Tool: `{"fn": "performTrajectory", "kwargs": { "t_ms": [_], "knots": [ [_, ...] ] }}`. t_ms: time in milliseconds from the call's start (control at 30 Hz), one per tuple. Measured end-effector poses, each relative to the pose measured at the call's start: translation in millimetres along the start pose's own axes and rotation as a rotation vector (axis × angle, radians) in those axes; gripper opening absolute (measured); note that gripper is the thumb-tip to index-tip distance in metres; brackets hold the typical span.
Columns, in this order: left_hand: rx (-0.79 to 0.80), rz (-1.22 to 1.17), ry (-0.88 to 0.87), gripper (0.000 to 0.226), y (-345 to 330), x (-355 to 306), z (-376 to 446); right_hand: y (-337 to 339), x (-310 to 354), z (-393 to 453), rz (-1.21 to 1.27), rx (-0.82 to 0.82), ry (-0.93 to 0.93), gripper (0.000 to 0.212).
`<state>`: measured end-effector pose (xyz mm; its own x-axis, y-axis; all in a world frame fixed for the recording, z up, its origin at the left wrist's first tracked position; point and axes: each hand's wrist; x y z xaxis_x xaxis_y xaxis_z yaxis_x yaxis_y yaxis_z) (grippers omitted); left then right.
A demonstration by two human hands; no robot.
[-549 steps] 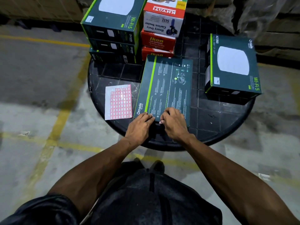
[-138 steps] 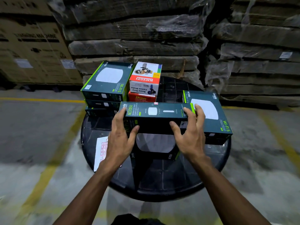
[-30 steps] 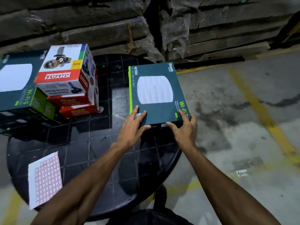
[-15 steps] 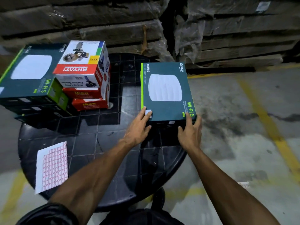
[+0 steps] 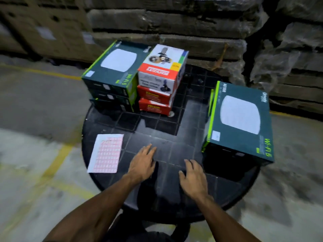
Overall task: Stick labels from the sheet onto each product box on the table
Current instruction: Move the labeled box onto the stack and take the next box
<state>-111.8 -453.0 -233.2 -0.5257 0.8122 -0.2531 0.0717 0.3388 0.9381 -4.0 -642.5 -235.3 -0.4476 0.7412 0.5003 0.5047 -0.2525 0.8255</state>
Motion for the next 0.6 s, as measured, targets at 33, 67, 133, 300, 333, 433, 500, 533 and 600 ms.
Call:
{"fn": "performTrajectory", "kwargs": {
  "t_ms": [33,67,133,300,333,433,500,533,600],
  "knots": [
    [-0.003,0.01,0.027,0.062,6.6,13.3,-0.4,-2.8,15.5,5.3,-0.022,0.009,0.028,0.055],
    [-0.007,0.022,0.049,0.063,12.9,26.8,0.3,-6.5,30.5,10.5,-0.041,0.017,0.048,0.056],
    [-0.045,0.036,0.071,0.063,25.6,56.4,3.7,-16.1,61.1,23.7,-0.057,0.033,0.075,0.057],
    [-0.132,0.066,0.024,0.061,55.4,142.5,22.9,-46.0,143.6,67.8,-0.098,0.006,0.092,0.059],
    [-0.13,0.061,0.013,0.061,63.6,160.1,28.6,-50.0,161.8,76.1,-0.085,-0.007,0.073,0.059],
    [-0.227,-0.006,-0.024,0.061,100.0,204.0,51.5,-49.9,216.3,104.1,-0.006,-0.12,0.074,0.059],
    [-0.339,-0.055,-0.033,0.063,128.9,226.2,67.6,-41.6,251.2,123.0,0.032,-0.263,0.123,0.056],
    [-0.392,-0.081,-0.016,0.062,143.3,236.0,75.7,-36.1,267.5,132.0,0.055,-0.346,0.161,0.054],
    [-0.485,-0.15,0.038,0.061,174.4,252.4,91.8,-21.4,298.8,150.8,0.112,-0.462,0.191,0.053]
  ]
}}
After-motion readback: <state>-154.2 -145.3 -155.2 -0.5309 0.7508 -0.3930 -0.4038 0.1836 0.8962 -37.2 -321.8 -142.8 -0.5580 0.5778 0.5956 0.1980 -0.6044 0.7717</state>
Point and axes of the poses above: each hand's wrist, its own z-axis towards the middle knuckle, its own y-axis out of the back of the hand, x = y × z, and after that the axes turned 5 degrees about z, right-handed
